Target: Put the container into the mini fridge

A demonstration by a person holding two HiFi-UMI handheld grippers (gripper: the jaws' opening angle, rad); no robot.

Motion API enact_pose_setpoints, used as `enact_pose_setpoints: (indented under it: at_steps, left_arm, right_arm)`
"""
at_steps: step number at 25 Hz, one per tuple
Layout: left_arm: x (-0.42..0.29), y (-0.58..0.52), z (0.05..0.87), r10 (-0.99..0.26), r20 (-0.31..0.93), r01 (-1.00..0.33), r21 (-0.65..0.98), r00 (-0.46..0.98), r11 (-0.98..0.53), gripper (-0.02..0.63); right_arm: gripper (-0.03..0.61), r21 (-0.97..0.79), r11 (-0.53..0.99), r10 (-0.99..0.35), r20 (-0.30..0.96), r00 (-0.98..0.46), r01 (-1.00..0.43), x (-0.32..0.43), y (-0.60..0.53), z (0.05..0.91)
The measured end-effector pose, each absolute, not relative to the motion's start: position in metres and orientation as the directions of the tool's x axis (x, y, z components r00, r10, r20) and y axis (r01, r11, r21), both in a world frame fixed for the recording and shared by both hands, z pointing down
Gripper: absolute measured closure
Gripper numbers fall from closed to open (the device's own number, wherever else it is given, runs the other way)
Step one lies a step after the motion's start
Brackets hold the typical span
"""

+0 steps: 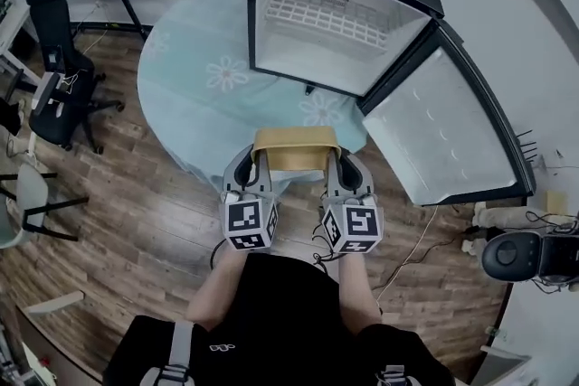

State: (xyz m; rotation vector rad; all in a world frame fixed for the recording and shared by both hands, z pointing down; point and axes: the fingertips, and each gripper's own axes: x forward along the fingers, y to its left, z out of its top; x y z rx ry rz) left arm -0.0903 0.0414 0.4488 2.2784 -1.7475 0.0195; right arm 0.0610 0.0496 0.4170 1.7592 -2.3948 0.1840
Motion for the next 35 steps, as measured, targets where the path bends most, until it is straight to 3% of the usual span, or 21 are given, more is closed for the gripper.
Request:
enact_pose_setpoints:
  at_steps: [6, 21, 35]
  left_arm:
    - [-0.109, -0.021, 0.439, -0.953, 0.181, -0.964, 0.149, 0.244, -0.219, 0.598]
    - [-0.072, -0.136, 0.462, -0.896, 0.258, -0.929, 0.175, 0.362, -0.325, 0.598]
    - [-0.035, -0.166, 0.486, -0.853, 0.342, -0.917, 0.202, 0.394, -0.343, 0.598]
  right_arm:
    - [0.548, -0.066, 0.316, -0.927, 0.192, -0.323, -0.946, 0.044, -0.010, 0.420]
    - [0.554, -0.105, 0.196, -0.936, 0.276, -0.218, -0.975, 0.082, -0.114, 0.450]
    - [0.555, -0.138, 0.147, -0.914, 0.359, -0.188, -0.979, 0.118, -0.138, 0.479]
